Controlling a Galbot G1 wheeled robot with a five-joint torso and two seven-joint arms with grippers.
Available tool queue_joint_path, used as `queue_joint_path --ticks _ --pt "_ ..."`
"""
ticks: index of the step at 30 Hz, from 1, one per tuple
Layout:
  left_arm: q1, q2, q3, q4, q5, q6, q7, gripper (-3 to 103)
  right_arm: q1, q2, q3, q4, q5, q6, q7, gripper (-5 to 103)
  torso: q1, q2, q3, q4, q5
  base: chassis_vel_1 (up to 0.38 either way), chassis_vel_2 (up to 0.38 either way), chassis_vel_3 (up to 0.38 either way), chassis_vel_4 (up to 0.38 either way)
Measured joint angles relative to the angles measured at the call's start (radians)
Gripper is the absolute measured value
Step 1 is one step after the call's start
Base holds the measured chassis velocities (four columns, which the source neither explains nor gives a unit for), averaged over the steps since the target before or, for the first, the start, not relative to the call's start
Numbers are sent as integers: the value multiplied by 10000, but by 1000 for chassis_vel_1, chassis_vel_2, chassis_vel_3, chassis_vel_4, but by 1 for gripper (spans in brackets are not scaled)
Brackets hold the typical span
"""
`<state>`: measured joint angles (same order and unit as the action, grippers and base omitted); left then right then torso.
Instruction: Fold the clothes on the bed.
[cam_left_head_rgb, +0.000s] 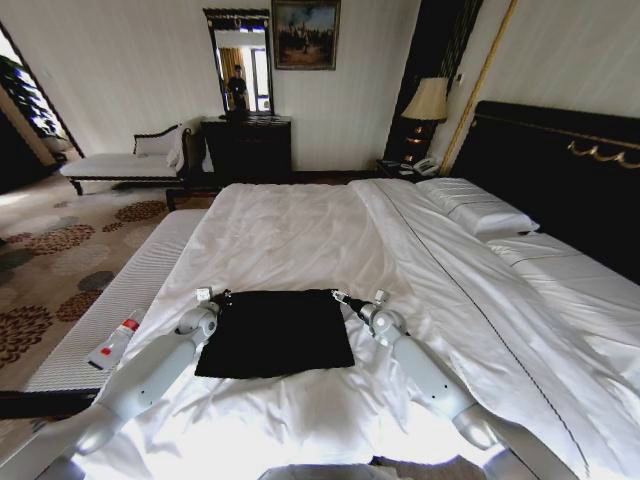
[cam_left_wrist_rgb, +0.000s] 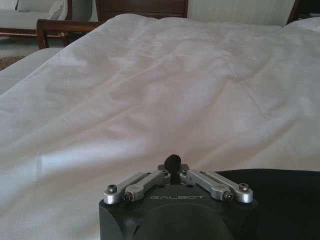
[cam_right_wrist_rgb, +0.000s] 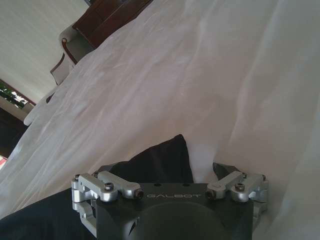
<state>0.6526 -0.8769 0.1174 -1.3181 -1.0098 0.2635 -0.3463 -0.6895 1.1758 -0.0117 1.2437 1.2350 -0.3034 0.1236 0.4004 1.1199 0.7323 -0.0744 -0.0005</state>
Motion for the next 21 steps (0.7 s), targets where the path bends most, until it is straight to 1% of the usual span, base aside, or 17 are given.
queue_joint_path --ticks 3,4,5,7,8,9,10,12,13,15,16,18,19,20,21 --pt "-16 -5 47 21 -1 2 0 2 100 401 18 -379 -68 123 63 101 0 0 0 2 3 0 0 0 0" --pt "-16 2 65 22 -1 3 1 2 132 467 20 -494 -83 138 84 97 0 0 0 2 2 0 0 0 0" --pt "-16 2 65 22 -1 3 1 2 132 467 20 -494 -83 138 84 97 0 0 0 2 2 0 0 0 0" --pt "-17 25 78 21 -12 4 6 2 191 539 5 -716 -141 165 97 89 -1 0 0 1 2 0 0 0 0" --pt "-17 25 78 21 -12 4 6 2 191 539 5 -716 -141 165 97 89 -1 0 0 1 2 0 0 0 0" --pt "-28 46 107 20 -44 5 9 2 251 600 13 -850 -144 175 107 78 0 0 0 0 1 0 0 0 0" --pt "-28 46 107 20 -44 5 9 2 251 600 13 -850 -144 175 107 78 0 0 0 0 1 0 0 0 0" --pt "-76 77 185 40 -66 6 24 2 320 698 23 -1002 -134 203 133 67 0 1 0 0 3 0 0 0 0" --pt "-92 77 203 52 -74 5 29 2 338 720 14 -1034 -134 211 144 67 0 0 0 0 2 0 0 0 0" --pt "-108 53 206 62 -91 6 32 2 347 717 -37 -1040 -134 218 152 56 0 0 0 1 3 0 0 0 0" --pt "-108 53 206 62 -91 6 32 2 347 717 -37 -1040 -134 218 152 56 0 0 0 1 3 0 0 0 0" --pt "-100 13 194 64 -98 6 33 2 364 680 -123 -1021 -137 219 162 45 0 0 0 1 2 0 0 0 0" --pt "-90 0 183 68 -98 5 34 2 378 662 -153 -1008 -147 218 172 45 0 0 0 1 3 0 0 0 0" --pt "-83 -4 180 73 -99 5 35 2 385 653 -165 -1005 -158 218 178 40 0 0 0 1 4 0 0 0 0" --pt "-83 -4 180 73 -99 5 35 2 385 653 -165 -1005 -158 218 178 40 0 0 0 1 4 0 0 0 0"
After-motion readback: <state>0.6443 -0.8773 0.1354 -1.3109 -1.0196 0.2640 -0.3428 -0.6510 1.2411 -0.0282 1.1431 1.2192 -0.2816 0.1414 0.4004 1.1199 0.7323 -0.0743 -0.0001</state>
